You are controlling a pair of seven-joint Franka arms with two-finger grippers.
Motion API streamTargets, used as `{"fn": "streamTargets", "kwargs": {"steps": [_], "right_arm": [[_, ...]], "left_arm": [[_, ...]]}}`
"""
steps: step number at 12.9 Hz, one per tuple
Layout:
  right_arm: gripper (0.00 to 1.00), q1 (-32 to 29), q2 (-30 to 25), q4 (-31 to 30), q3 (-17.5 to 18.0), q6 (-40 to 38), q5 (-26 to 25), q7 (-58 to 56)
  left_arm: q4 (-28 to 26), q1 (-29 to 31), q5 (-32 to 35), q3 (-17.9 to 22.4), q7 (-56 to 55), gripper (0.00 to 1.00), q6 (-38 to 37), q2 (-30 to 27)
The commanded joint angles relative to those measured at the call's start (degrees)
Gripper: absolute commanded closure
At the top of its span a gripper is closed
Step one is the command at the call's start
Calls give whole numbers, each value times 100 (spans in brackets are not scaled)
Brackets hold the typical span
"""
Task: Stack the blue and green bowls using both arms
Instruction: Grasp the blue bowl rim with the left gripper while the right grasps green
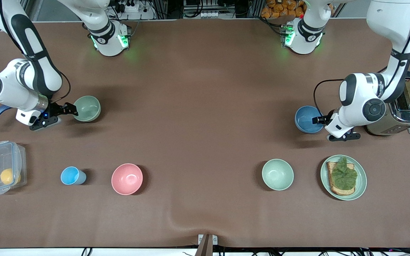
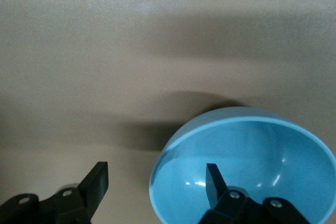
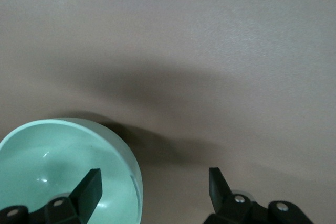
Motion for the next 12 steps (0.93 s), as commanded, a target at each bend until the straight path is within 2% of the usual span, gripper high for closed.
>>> {"fn": "streamTargets", "kwargs": {"steps": [1,2,3,4,6,8,9,10,12], "right_arm": [[22,-63,-72,-198,79,53,142,-185],[27,-63,-63,-207,79,70,150,-185],[28,-63,-63,-224,79,88,220,-203],[34,-54,-63,-233,79,114,256,-281],[54,-54,-28,-242,79,114,352,-335],[73,-72,42,-242,79,149,431,-431],[88,-63,51,-242,79,158,475,-440],[100,-46,43,-242,79,150,476,-440],[100,-19,25,-198,96,80,484,-423]], "left_arm": [[41,7,32,-31,-5,29,60,47],[50,7,32,-31,-5,35,69,56],[59,-2,32,-31,4,44,69,65],[85,-28,32,-31,13,51,69,82],[155,-63,32,-39,13,72,69,223],[208,-63,32,-74,13,100,60,249],[217,-72,32,-75,22,100,52,258],[243,-63,40,-83,100,100,26,249],[523,-55,32,-110,215,100,-149,223]]}}
